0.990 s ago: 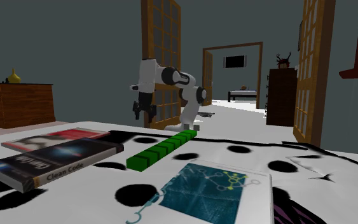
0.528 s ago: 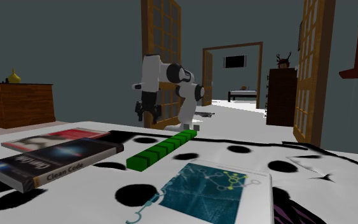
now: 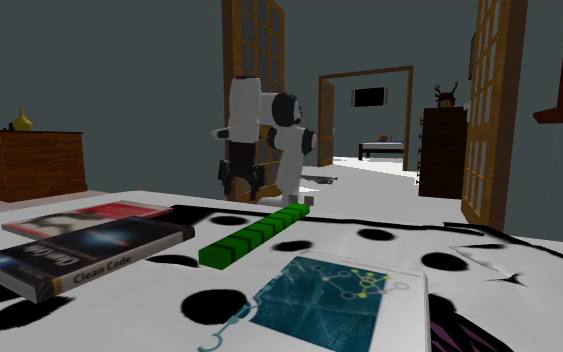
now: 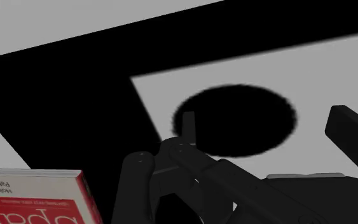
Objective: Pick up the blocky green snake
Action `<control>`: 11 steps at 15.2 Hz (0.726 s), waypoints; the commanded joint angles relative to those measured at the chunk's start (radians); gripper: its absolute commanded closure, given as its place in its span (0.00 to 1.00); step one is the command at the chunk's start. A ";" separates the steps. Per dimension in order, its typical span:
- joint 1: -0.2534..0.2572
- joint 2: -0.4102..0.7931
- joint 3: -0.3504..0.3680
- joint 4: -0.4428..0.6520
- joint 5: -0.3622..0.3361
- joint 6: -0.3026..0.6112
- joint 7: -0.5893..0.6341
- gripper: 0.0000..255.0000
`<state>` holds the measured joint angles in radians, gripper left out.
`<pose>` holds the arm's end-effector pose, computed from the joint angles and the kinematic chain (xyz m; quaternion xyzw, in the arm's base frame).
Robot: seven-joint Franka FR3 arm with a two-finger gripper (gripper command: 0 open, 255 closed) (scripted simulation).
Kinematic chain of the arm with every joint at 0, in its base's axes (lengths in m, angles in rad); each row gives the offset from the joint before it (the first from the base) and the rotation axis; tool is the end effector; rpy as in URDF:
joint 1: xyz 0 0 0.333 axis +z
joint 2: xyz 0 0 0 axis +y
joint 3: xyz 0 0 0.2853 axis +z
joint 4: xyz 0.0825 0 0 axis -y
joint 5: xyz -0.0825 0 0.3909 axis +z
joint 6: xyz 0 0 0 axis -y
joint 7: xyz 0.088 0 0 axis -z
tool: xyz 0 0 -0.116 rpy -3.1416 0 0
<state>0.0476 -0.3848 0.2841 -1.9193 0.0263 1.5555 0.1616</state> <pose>0.4198 0.1686 0.6028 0.9964 0.0755 0.0126 0.0376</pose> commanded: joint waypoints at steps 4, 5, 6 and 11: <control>0.020 0.169 0.083 0.180 -0.014 -0.022 0.105 0.00; 0.025 0.206 0.099 0.220 -0.021 -0.029 0.127 0.00; 0.031 0.245 0.115 0.263 -0.030 -0.037 0.149 0.00; 0.086 0.460 0.189 0.512 -0.103 -0.097 0.262 0.00</control>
<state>0.1235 0.0359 0.4619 -1.4504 -0.0630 1.4671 0.4045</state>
